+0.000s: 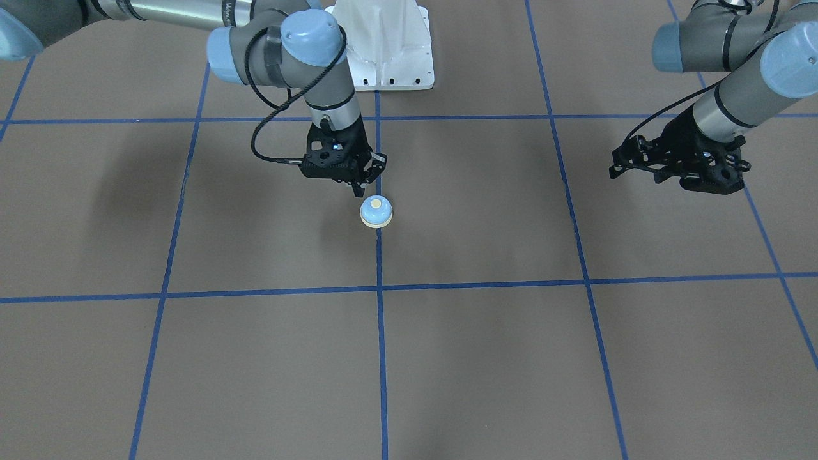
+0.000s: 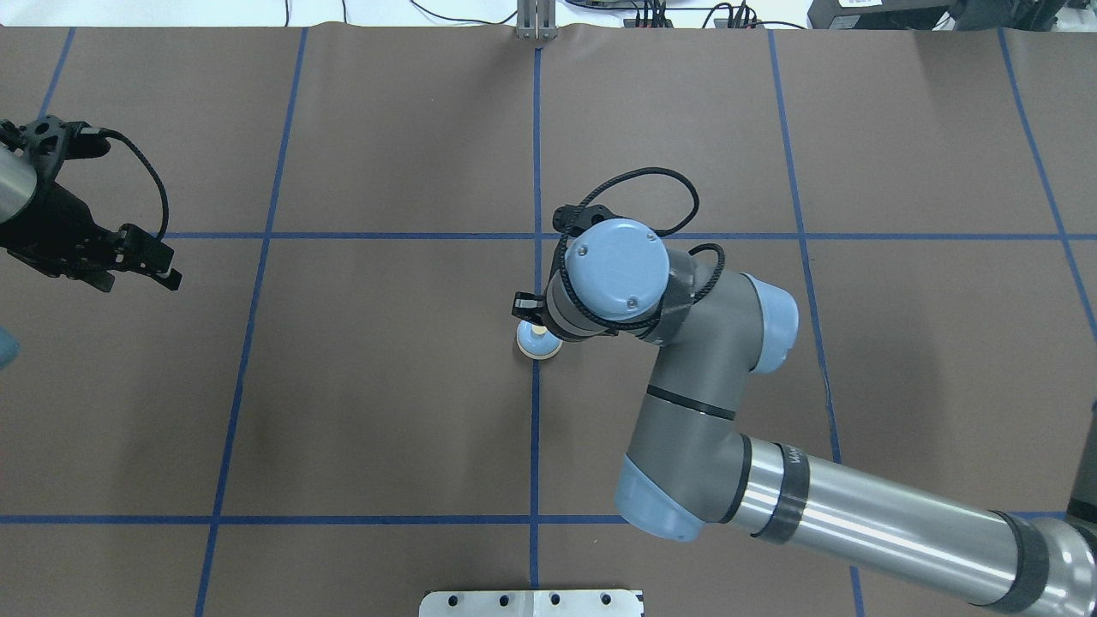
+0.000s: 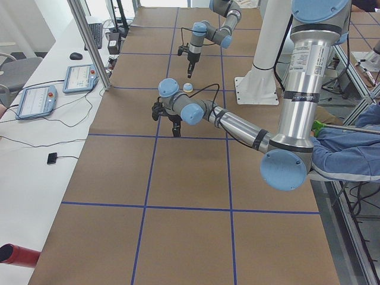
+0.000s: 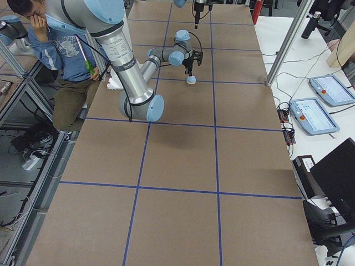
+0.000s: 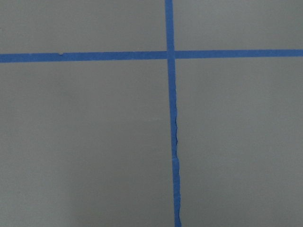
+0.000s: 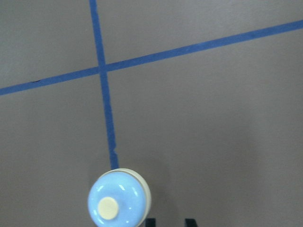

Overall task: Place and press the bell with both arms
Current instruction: 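Press down on the bell's cream button with the right gripper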

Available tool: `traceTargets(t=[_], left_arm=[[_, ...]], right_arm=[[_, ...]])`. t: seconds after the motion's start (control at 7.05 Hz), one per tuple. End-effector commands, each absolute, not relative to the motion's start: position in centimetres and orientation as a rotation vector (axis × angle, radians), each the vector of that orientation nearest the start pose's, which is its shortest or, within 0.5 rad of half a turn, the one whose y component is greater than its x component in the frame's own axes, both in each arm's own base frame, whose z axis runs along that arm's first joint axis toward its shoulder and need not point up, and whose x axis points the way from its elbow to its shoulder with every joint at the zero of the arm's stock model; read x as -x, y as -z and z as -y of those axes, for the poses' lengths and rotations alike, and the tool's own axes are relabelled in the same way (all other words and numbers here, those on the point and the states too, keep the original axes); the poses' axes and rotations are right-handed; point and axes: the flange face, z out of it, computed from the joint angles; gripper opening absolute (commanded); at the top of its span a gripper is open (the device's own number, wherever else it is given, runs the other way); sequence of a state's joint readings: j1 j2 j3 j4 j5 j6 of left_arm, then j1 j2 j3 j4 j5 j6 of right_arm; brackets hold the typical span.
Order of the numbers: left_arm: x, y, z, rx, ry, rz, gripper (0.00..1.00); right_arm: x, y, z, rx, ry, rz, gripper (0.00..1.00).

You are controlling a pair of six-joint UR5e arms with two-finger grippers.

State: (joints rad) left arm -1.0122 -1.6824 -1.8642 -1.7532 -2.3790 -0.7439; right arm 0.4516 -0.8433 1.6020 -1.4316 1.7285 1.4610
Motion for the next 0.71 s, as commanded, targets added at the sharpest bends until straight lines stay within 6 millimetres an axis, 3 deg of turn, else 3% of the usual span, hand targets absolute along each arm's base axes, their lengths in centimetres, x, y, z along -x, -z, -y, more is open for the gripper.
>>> traceTargets(t=[0.0, 0.57], left_arm=[[-22.49, -43.57, 48.04, 0.035, -0.060, -0.954, 0.96], [-22.43, -43.51, 47.97, 0.033, -0.060, -0.954, 0.96]], right_arm=[[60.28, -18.97, 42.12, -0.098, -0.247, 0.883, 0.00], [60.95, -19.81, 41.99, -0.056, -0.221, 0.862, 0.00]])
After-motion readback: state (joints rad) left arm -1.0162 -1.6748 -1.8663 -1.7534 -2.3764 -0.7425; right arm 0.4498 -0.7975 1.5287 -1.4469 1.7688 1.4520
